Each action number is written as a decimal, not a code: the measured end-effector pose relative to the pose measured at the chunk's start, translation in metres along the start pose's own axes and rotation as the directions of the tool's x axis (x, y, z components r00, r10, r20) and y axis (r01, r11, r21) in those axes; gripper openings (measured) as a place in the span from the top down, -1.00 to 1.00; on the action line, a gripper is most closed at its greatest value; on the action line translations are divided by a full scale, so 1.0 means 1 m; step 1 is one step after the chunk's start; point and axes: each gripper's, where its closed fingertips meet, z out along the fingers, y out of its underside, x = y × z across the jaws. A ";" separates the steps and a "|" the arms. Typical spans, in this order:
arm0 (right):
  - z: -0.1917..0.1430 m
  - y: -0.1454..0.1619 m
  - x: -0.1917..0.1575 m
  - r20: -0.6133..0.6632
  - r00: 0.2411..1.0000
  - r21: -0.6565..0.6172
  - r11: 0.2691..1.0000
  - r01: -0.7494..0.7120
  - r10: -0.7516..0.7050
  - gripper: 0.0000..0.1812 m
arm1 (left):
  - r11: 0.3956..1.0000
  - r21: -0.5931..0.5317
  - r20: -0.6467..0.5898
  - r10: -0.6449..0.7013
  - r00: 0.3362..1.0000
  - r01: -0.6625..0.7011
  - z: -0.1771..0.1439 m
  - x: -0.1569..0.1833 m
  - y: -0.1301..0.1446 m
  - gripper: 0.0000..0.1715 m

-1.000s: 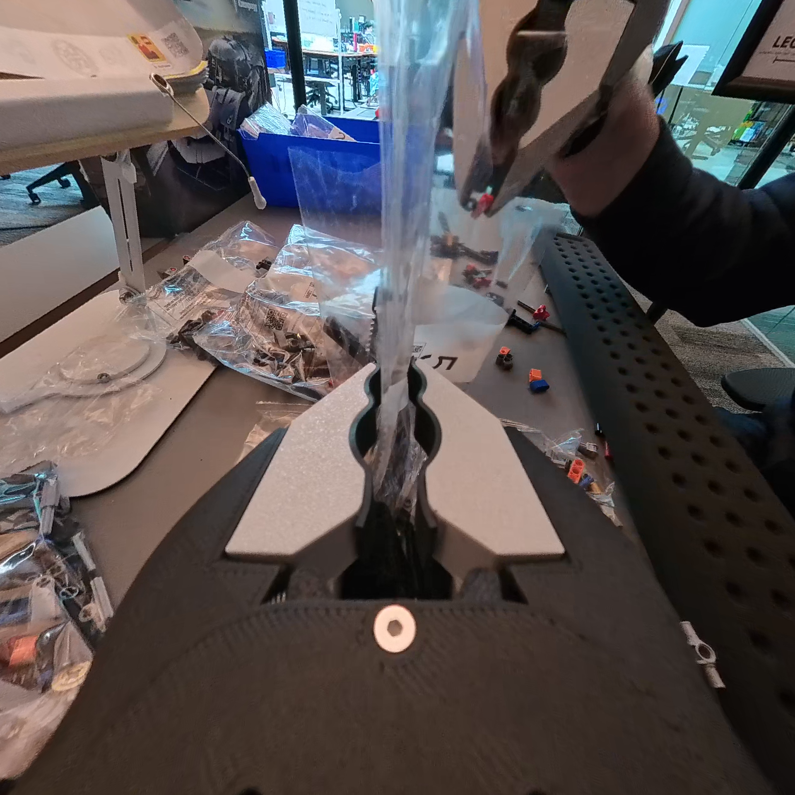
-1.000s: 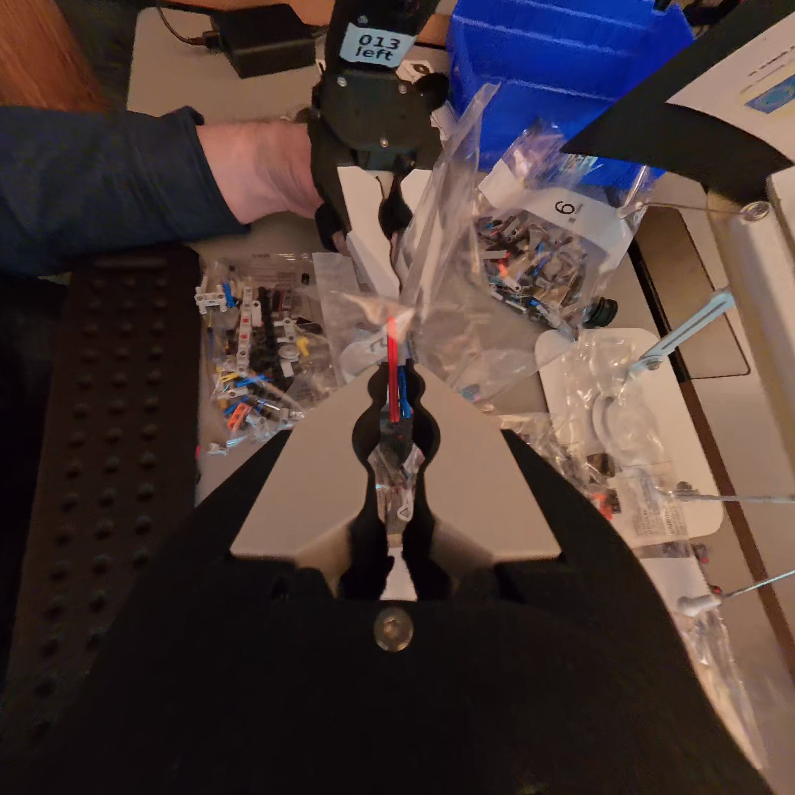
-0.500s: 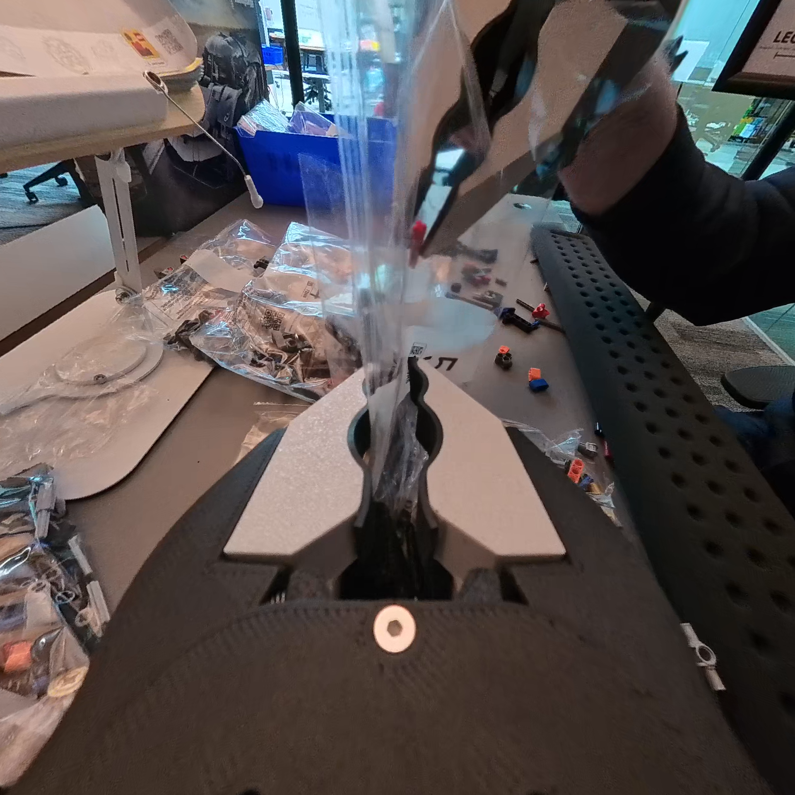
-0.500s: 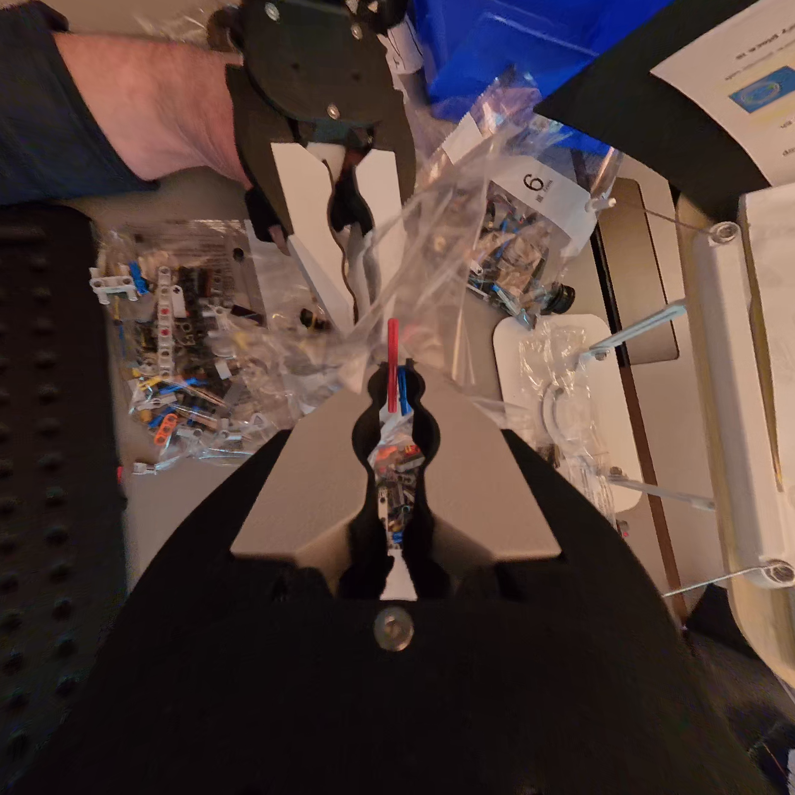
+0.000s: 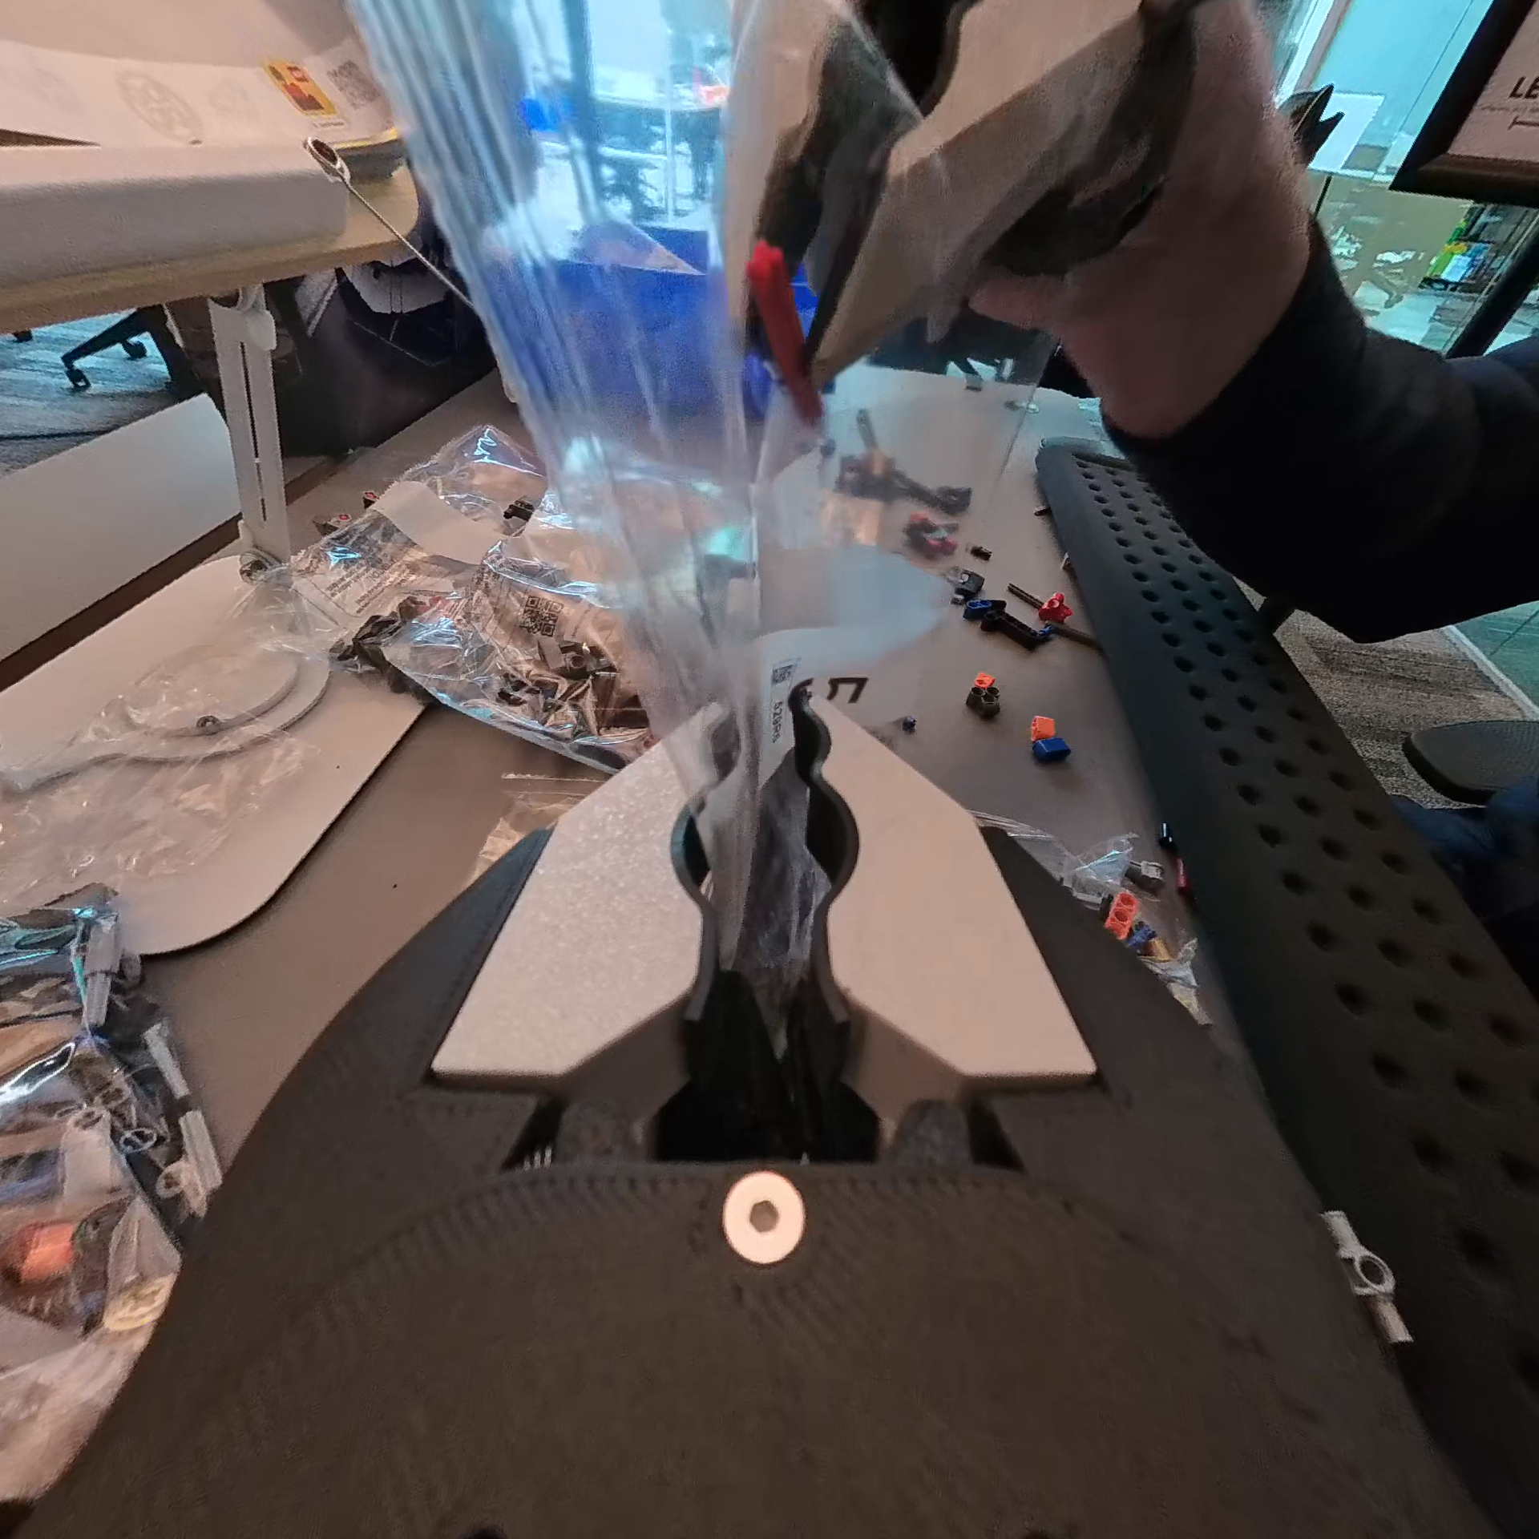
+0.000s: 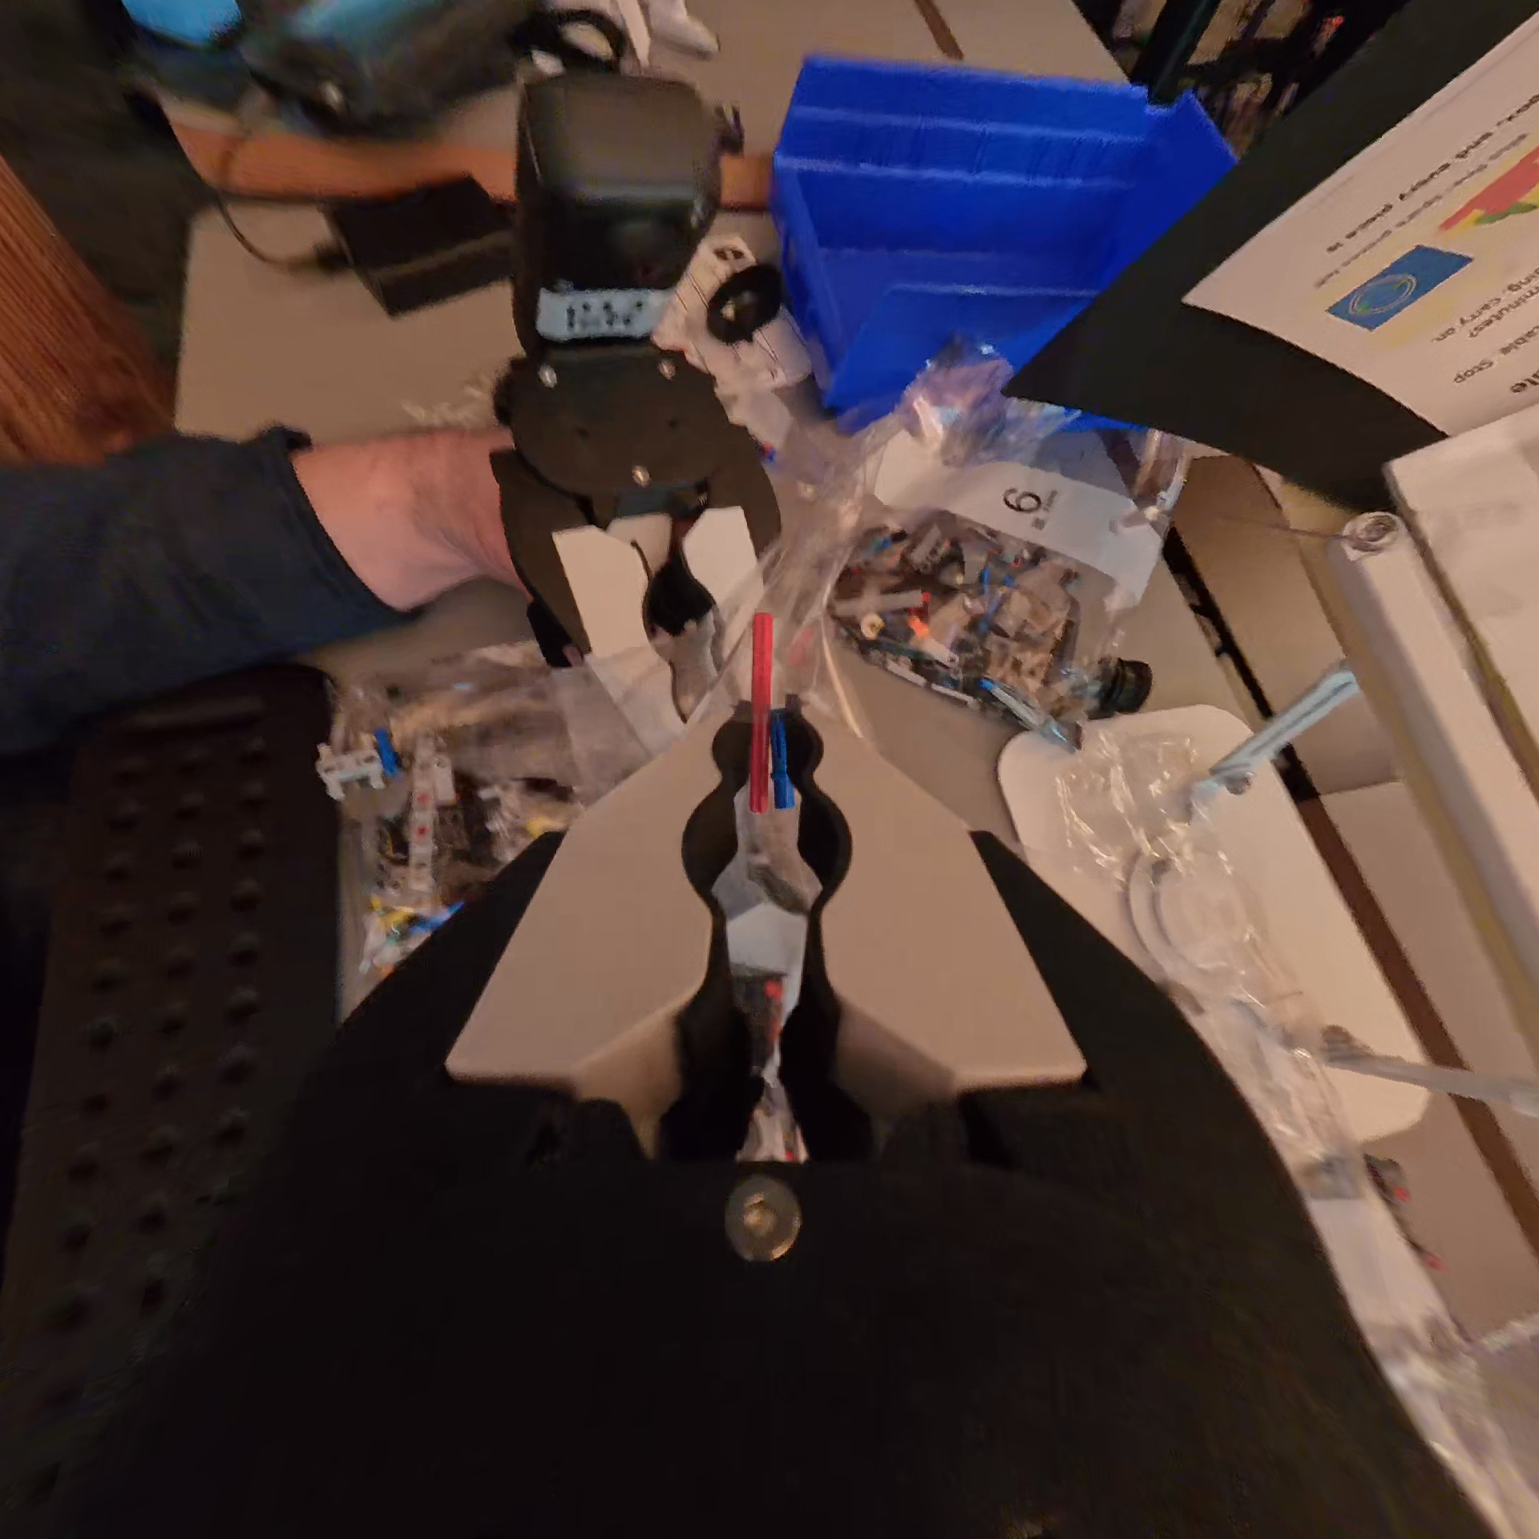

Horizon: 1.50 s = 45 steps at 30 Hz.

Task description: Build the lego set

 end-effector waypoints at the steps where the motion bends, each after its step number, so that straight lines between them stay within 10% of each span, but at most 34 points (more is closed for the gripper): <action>1: 0.001 -0.004 -0.002 0.028 0.999 0.033 0.999 -0.025 0.024 0.94 | 1.000 0.001 -0.001 0.000 1.000 0.000 0.000 0.000 0.000 0.86; 13: 0.015 0.021 -0.001 0.040 0.997 -0.050 0.996 -0.068 0.070 0.85 | 1.000 -0.014 -0.003 0.000 1.000 0.000 0.002 0.001 0.002 0.85; 27: -0.066 0.101 -0.015 -0.036 0.996 -0.139 0.987 -0.087 0.083 0.76 | 1.000 -0.028 -0.007 -0.002 1.000 0.002 0.004 0.002 0.005 0.85; 33: -0.091 0.106 -0.033 -0.030 0.993 0.023 0.994 -0.110 0.110 0.82 | 1.000 -0.022 0.004 -0.013 1.000 0.014 0.002 -0.002 0.006 0.87; 45: -0.048 0.233 -0.086 0.077 0.971 -0.452 0.876 -0.168 0.226 0.70 | 0.999 -0.028 0.003 -0.014 1.000 0.014 0.003 -0.002 0.008 0.87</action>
